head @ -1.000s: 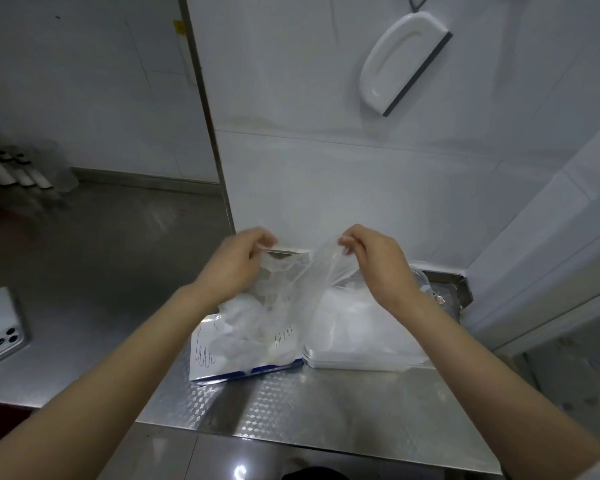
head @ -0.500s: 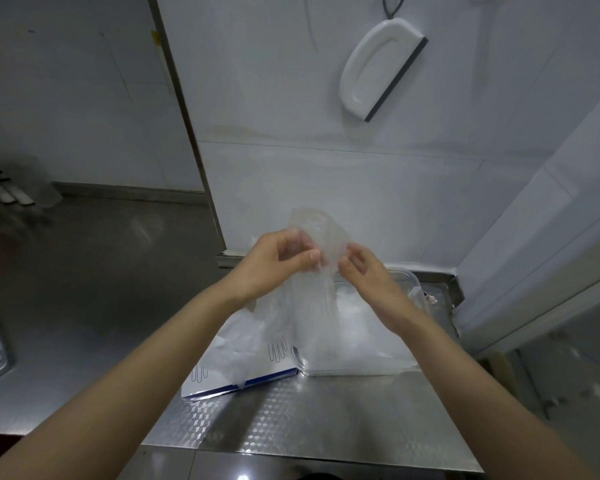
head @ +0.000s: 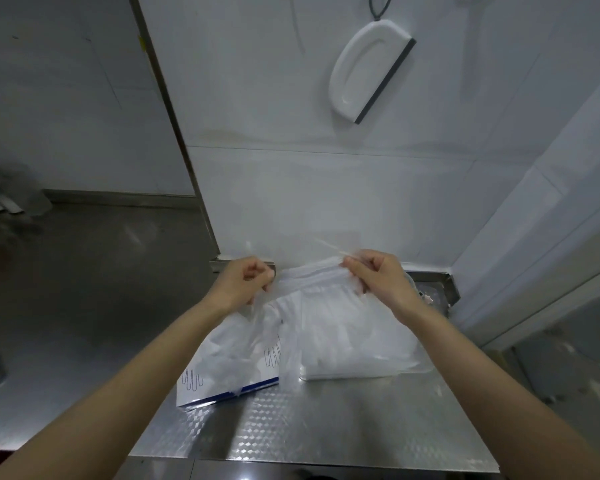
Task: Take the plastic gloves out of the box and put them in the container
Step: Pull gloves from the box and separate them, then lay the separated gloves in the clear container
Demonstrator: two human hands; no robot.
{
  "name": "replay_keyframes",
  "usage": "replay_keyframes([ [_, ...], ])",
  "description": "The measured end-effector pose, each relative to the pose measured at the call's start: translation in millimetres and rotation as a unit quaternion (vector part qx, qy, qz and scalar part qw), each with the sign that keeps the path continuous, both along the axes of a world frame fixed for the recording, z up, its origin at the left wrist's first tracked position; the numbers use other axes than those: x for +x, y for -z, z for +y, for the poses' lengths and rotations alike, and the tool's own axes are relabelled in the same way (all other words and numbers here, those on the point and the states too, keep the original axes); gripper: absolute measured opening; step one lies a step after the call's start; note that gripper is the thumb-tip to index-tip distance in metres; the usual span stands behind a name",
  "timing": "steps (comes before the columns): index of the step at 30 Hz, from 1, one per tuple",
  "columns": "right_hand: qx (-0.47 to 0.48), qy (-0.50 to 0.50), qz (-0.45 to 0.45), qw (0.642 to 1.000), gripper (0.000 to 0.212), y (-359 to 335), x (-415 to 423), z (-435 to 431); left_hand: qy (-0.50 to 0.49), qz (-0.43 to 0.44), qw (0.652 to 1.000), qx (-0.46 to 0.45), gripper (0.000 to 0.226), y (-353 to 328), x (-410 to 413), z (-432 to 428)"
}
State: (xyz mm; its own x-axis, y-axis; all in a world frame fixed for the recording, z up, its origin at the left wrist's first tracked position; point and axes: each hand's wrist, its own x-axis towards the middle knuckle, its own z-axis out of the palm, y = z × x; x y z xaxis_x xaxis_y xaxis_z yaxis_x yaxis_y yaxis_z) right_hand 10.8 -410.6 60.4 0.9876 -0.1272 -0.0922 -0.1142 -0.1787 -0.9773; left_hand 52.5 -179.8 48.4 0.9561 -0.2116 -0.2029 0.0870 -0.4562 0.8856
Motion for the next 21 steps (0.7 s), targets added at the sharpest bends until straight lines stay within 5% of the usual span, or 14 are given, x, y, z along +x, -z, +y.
replay_keyframes([
  [1, -0.026, 0.003, -0.009, 1.0, 0.019, -3.0, 1.2, -2.6, -0.022, -0.001, 1.0, 0.016, 0.003, -0.1, 2.3, 0.3],
  [3, -0.073, -0.005, -0.018, 0.997, 0.017, -8.3, 3.2, -6.1, -0.016, -0.028, 0.999, 0.033, 0.03, -5.8, 5.0, -3.0],
  [7, -0.107, -0.067, 0.004, 0.992, 0.023, -12.7, 5.5, -8.1, 0.149, -0.099, 0.982, 0.056, 0.076, -28.0, 3.8, -26.1],
  [11, -0.145, -0.148, 0.051, 0.977, 0.015, -16.4, 2.7, -7.4, 0.216, -0.141, 0.964, 0.061, 0.014, -30.4, 10.7, -48.0],
  [14, -0.231, -0.132, 0.038, 0.963, 0.021, -17.9, 2.9, -18.5, 0.185, -0.156, 0.969, 0.044, 0.021, -33.8, 17.9, -56.4],
  [18, -0.262, 0.058, -0.149, 0.952, 0.023, -31.0, 3.0, -28.2, 0.115, -0.285, 0.952, -0.003, 0.01, -54.1, 16.8, -66.3],
  [21, -0.325, 0.134, -0.315, 0.881, 0.013, -42.8, -6.2, -24.5, 0.101, -0.338, 0.932, -0.079, 0.008, -66.7, 2.7, -65.7],
])
